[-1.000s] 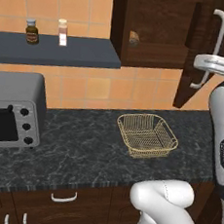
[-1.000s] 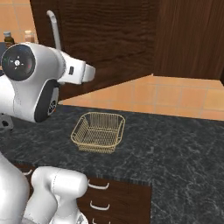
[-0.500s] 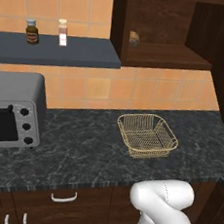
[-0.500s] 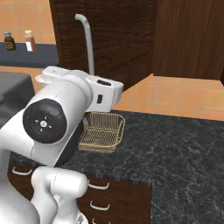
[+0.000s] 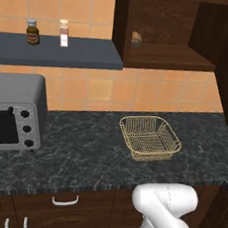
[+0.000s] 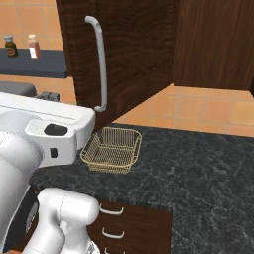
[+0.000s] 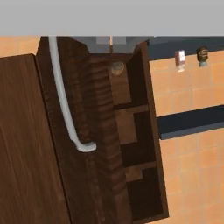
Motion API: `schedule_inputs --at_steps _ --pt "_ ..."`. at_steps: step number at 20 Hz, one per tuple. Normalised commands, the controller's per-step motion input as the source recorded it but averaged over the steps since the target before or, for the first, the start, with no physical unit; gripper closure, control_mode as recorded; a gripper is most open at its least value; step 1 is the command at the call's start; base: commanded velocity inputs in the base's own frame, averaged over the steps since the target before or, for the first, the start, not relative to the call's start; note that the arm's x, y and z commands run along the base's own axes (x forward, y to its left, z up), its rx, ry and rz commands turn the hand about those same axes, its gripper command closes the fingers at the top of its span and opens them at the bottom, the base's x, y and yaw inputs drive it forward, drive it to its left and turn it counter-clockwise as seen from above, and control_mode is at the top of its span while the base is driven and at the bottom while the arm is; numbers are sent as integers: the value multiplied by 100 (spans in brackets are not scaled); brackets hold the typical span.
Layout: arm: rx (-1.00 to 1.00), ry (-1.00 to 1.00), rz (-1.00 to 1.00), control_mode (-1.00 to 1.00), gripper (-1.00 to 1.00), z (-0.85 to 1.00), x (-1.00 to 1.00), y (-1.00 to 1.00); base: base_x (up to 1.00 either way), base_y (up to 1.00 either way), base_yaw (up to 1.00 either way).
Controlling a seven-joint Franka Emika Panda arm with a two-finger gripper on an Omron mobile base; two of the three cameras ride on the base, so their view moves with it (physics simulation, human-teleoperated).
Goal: Open the cabinet, pick up the bread from the cabinet and place it in the basket. Then move the basket to the dining counter.
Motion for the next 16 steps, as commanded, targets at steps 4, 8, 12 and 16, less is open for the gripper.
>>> schedule_inputs --at_steps 4,8,12,16 --pt "-1 -15 0 -100 100 0 -59 100 0 0 0" --pt "0 -7 -2 -100 100 0 12 100 0 0 0" --pt "0 0 -4 -100 100 0 69 91 0 0 0" --pt "-1 0 -9 -100 100 -7 100 56 0 0 0"
